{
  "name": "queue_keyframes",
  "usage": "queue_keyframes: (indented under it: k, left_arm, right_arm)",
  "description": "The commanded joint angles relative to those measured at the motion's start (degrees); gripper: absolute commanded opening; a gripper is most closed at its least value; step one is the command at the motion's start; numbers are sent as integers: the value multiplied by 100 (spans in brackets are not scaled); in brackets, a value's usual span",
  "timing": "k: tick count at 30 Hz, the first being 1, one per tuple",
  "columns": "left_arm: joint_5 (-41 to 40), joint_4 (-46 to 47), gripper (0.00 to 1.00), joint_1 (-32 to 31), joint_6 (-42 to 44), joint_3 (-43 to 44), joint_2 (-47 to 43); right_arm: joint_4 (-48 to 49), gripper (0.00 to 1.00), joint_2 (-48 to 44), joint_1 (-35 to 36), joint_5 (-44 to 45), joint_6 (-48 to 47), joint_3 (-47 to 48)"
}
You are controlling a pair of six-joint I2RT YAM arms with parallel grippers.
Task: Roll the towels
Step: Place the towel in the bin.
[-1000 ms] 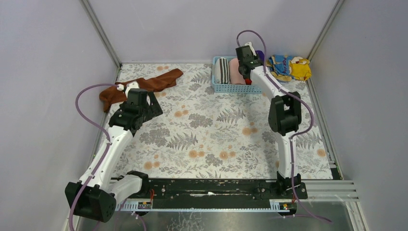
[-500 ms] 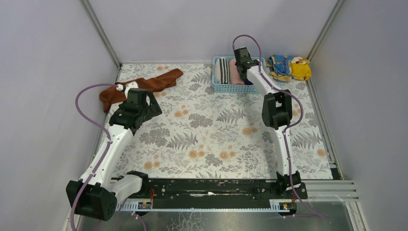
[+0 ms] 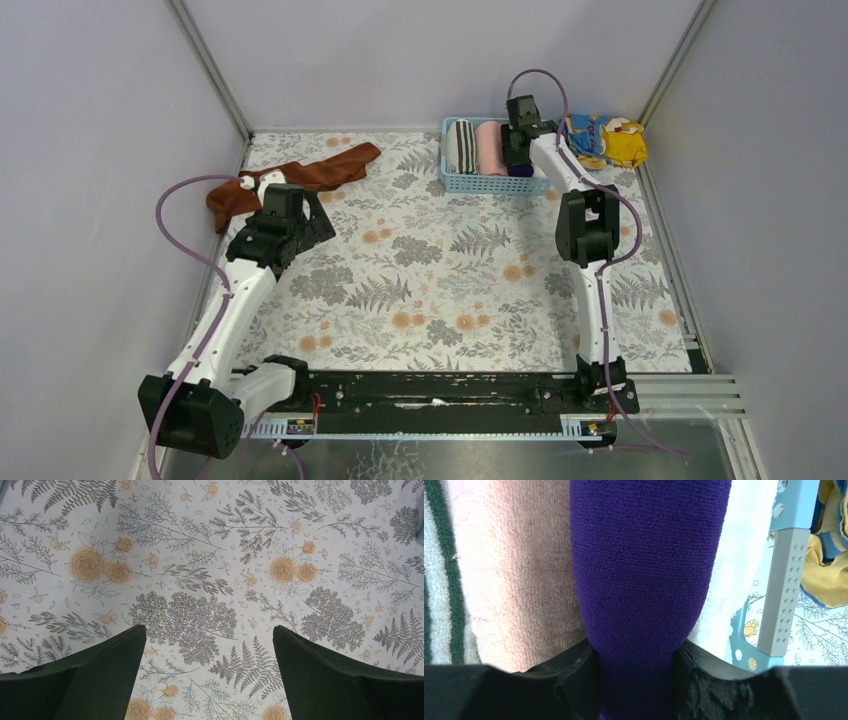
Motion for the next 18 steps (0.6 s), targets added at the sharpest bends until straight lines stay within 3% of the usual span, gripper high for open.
queue_keyframes:
  k: [1, 18]
  left_arm:
    - [-18, 66, 98, 84, 78, -59, -56]
    - [26, 83, 98, 139, 81, -99, -205]
  right_arm:
    - [-230, 51, -556, 3, -465, 353, -441]
    - [-114, 69, -1289, -4, -636, 616, -701]
